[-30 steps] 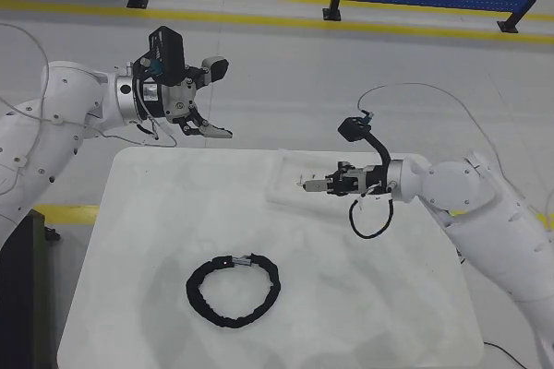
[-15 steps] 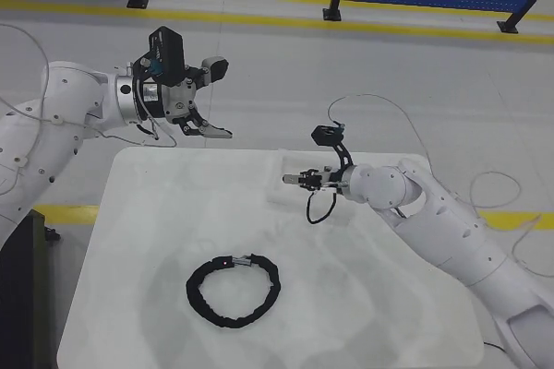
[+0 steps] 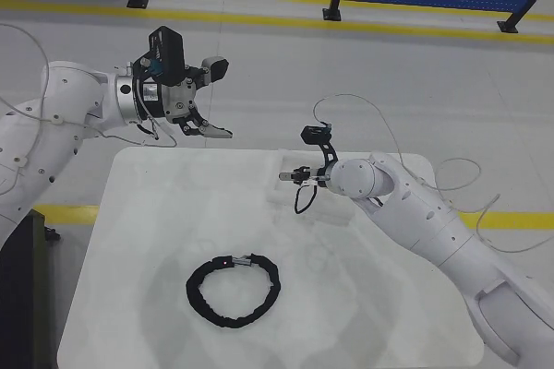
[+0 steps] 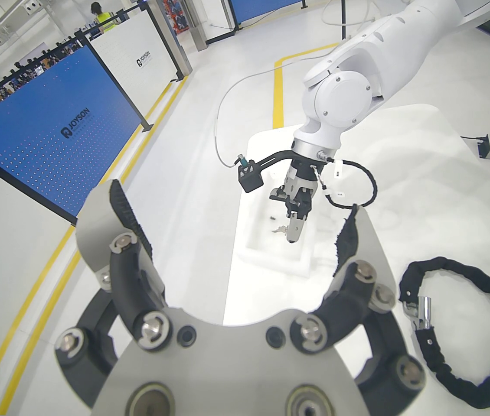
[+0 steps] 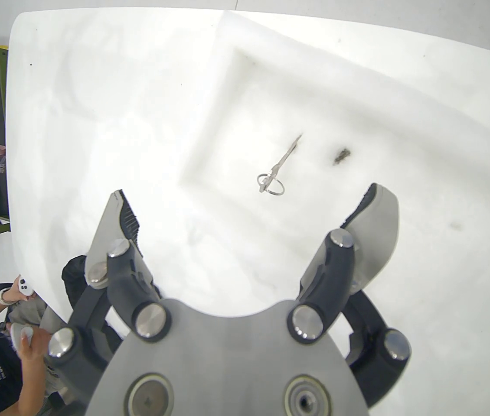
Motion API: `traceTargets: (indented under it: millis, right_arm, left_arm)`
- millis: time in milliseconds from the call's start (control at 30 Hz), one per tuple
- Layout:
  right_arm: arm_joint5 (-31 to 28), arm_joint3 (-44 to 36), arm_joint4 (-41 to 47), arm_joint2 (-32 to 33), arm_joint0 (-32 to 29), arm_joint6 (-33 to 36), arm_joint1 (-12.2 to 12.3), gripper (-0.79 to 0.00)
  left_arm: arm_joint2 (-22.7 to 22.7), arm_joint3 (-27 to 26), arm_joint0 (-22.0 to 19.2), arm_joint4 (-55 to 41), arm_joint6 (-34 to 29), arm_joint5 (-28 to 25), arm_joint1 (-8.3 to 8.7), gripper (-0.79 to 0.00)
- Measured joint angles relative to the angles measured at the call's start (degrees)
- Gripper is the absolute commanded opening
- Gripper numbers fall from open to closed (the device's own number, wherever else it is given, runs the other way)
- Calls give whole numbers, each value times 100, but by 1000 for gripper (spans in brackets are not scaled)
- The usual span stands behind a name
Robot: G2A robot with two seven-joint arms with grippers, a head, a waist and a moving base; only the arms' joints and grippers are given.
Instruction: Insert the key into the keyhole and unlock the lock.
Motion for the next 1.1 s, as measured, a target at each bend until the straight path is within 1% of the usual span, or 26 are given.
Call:
traceTargets:
  millis: [367, 433, 500, 633, 767, 1000, 1100]
  right_arm:
    - [-1, -2, -2, 0, -2, -2, 0, 0]
    - [-16, -66, -92, -13, -54, -66, -4, 0]
    - [103, -179, -304, -57, -129, -142, -30, 0]
    - [394, -224, -617, -210, -147, -60, -155, 0]
    - [690, -66, -810, -337, -59, -14, -346, 0]
    - [1028, 326, -921, -390, 70, 20, -625, 0]
    - [1174, 459, -1025, -431, 112, 26, -740, -160]
  left_arm:
    - [0, 0, 0, 0, 0, 0, 0, 0]
    - [0, 0, 0, 0, 0, 0, 0, 0]
    - [0, 0, 0, 0, 0, 0, 0, 0]
    - [0, 0, 0, 0, 0, 0, 0, 0]
    - [0, 0, 0, 0, 0, 0, 0, 0]
    - [0, 0, 0, 0, 0, 0, 0, 0]
    - [0, 0, 0, 0, 0, 0, 0, 0]
